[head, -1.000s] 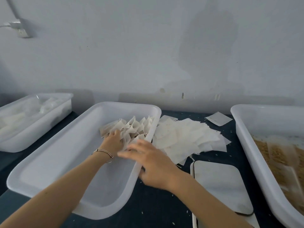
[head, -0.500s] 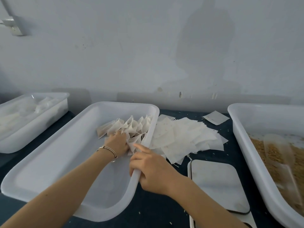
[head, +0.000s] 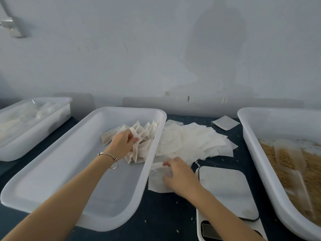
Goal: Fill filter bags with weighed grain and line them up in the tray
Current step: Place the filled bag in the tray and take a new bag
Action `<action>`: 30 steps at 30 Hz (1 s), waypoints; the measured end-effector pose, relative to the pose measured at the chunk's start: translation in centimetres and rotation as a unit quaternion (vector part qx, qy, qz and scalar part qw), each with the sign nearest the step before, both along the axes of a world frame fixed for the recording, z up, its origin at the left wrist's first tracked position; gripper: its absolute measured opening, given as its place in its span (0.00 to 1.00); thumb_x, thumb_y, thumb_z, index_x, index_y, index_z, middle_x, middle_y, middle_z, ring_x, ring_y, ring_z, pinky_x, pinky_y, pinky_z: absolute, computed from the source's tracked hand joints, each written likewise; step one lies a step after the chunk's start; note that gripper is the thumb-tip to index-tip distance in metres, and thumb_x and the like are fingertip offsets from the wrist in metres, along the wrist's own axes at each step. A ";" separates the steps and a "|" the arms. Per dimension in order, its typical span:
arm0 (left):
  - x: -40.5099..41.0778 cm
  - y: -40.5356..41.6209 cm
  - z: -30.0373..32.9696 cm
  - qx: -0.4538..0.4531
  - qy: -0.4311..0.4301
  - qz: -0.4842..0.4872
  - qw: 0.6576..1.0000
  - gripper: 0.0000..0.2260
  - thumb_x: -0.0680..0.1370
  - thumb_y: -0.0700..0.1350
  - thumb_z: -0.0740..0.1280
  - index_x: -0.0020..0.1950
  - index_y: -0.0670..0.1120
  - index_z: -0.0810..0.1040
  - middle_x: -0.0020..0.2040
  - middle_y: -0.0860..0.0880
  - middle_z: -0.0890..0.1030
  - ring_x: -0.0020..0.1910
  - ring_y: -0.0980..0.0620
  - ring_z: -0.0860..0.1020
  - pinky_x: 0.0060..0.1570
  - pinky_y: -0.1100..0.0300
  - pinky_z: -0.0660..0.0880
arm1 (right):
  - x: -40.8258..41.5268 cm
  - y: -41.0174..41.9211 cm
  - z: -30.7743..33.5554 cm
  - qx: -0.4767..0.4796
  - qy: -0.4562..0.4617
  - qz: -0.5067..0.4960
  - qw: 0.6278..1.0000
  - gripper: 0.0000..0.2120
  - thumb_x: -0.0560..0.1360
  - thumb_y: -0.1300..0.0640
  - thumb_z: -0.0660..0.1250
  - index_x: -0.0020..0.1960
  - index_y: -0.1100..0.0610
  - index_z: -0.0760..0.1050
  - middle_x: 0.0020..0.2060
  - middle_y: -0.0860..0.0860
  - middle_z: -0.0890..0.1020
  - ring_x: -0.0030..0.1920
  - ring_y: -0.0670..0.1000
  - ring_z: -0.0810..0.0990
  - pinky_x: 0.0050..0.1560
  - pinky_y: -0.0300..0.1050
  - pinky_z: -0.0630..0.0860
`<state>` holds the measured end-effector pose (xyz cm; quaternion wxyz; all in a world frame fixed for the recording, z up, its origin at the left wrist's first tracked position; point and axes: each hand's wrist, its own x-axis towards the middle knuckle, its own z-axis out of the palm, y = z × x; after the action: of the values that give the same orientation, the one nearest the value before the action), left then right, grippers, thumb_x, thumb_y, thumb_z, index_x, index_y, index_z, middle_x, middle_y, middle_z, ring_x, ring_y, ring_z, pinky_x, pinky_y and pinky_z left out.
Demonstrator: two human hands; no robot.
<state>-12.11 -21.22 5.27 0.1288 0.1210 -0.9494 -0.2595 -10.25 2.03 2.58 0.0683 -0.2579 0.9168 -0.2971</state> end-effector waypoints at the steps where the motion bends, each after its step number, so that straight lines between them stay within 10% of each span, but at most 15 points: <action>1: -0.1 0.1 -0.1 -0.022 -0.014 -0.015 1.000 0.14 0.78 0.44 0.65 0.34 0.47 0.65 0.32 0.46 0.75 0.34 0.43 0.73 0.41 0.54 0.72 | 0.1 0.1 -0.4 0.097 -0.009 0.038 0.995 0.21 0.74 0.52 0.62 0.66 0.52 0.69 0.61 0.50 0.69 0.62 0.52 0.69 0.57 0.48 0.71; 5: -0.2 0.6 -0.8 -0.089 -0.128 -0.091 0.984 0.12 0.76 0.45 0.63 0.34 0.50 0.64 0.33 0.53 0.70 0.34 0.53 0.69 0.32 0.68 0.63 | 1.3 -0.9 0.1 0.222 0.099 0.092 0.966 0.20 0.76 0.49 0.60 0.63 0.59 0.70 0.60 0.55 0.70 0.61 0.57 0.68 0.55 0.52 0.69; 12: 0.6 1.6 0.0 -0.111 -0.181 -0.164 0.963 0.30 0.69 0.57 0.68 0.65 0.46 0.67 0.58 0.50 0.71 0.60 0.48 0.69 0.60 0.57 0.66 | 2.6 -1.3 0.4 0.279 0.123 0.161 0.939 0.14 0.76 0.58 0.64 0.58 0.64 0.75 0.58 0.60 0.71 0.57 0.59 0.72 0.47 0.51 0.72; 16: 1.7 3.5 3.1 -0.083 -0.154 -0.145 0.974 0.21 0.75 0.49 0.69 0.66 0.50 0.66 0.54 0.54 0.75 0.46 0.56 0.75 0.46 0.63 0.69 | 2.5 -1.4 0.0 0.270 0.164 0.172 0.933 0.10 0.75 0.69 0.62 0.55 0.66 0.76 0.54 0.62 0.76 0.54 0.60 0.76 0.48 0.51 0.75; 22: 7.0 8.8 10.0 0.169 0.195 -0.134 0.957 0.07 0.78 0.47 0.66 0.56 0.50 0.74 0.51 0.58 0.80 0.52 0.59 0.79 0.43 0.70 0.75 | 0.2 2.6 3.7 -0.157 0.015 -0.088 0.984 0.11 0.77 0.57 0.58 0.38 0.60 0.72 0.33 0.51 0.74 0.36 0.53 0.72 0.43 0.50 0.73; 26: 10.5 16.2 6.5 0.290 0.301 -0.116 0.901 0.09 0.77 0.52 0.64 0.54 0.49 0.74 0.52 0.53 0.80 0.54 0.56 0.78 0.49 0.66 0.76 | 1.3 7.9 6.2 -0.501 -0.241 -0.149 0.818 0.11 0.78 0.60 0.58 0.39 0.58 0.74 0.39 0.51 0.77 0.43 0.51 0.77 0.40 0.49 0.82; 30: 10.9 21.2 1.5 0.340 0.164 -0.023 0.926 0.26 0.70 0.65 0.57 0.63 0.54 0.69 0.60 0.60 0.75 0.57 0.70 0.72 0.52 0.75 0.71 | 3.2 12.1 6.0 -0.606 -0.345 -0.176 0.694 0.11 0.78 0.58 0.60 0.54 0.57 0.79 0.49 0.56 0.83 0.49 0.54 0.82 0.36 0.45 0.80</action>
<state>-1.24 0.02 6.75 0.2275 0.0913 -0.7728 -0.5854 -7.09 14.17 8.62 0.1552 0.0429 0.4782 -0.8634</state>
